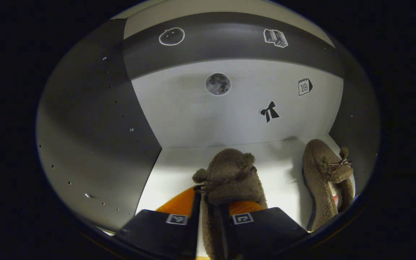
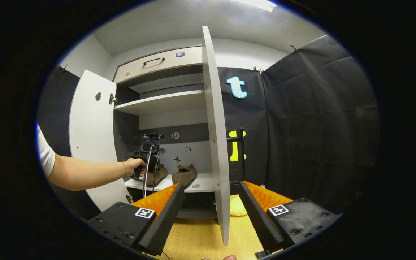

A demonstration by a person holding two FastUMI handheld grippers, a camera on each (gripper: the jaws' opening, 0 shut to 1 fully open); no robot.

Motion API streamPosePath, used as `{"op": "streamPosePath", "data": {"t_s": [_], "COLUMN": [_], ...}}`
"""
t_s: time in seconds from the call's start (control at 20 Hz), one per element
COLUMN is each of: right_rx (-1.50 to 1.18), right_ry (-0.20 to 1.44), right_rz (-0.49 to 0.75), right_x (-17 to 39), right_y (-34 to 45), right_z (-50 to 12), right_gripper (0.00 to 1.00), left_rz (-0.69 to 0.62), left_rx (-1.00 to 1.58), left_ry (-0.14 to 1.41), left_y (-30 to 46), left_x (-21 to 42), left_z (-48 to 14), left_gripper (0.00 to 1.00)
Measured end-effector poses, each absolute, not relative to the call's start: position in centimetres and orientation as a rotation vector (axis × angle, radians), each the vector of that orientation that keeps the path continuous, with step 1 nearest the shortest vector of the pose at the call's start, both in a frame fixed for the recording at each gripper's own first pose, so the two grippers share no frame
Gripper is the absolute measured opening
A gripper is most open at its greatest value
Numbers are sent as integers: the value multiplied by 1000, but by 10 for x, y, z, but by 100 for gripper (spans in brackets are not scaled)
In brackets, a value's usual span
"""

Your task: Grab one shoe with the right hand and put it into the shoe cabinet, grab the other shoe with the left hand and put it into the shoe cabinet; then close the right door with the right hand and the left door with the left hand.

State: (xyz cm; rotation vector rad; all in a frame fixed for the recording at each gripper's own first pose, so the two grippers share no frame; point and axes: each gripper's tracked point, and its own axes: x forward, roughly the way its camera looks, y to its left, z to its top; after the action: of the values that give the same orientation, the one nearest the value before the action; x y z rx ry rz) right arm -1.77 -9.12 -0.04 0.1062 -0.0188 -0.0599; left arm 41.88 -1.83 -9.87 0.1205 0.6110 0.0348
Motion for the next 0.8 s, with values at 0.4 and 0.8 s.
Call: {"op": "streamPosePath", "data": {"t_s": [0.4, 0.8], "right_rx": [147, 133], "right_ry": [-28, -50], "right_rz": [-48, -103], "right_x": [-24, -25], "right_y": [-97, -124], "right_z": [10, 20], "right_gripper": [98, 98], "left_rz": [20, -75], "left_rx": [84, 55], "left_ry": [410, 166], "left_y": [-28, -52], "left_x": [368, 273], "left_z": [-52, 14], "left_gripper": [90, 94]}}
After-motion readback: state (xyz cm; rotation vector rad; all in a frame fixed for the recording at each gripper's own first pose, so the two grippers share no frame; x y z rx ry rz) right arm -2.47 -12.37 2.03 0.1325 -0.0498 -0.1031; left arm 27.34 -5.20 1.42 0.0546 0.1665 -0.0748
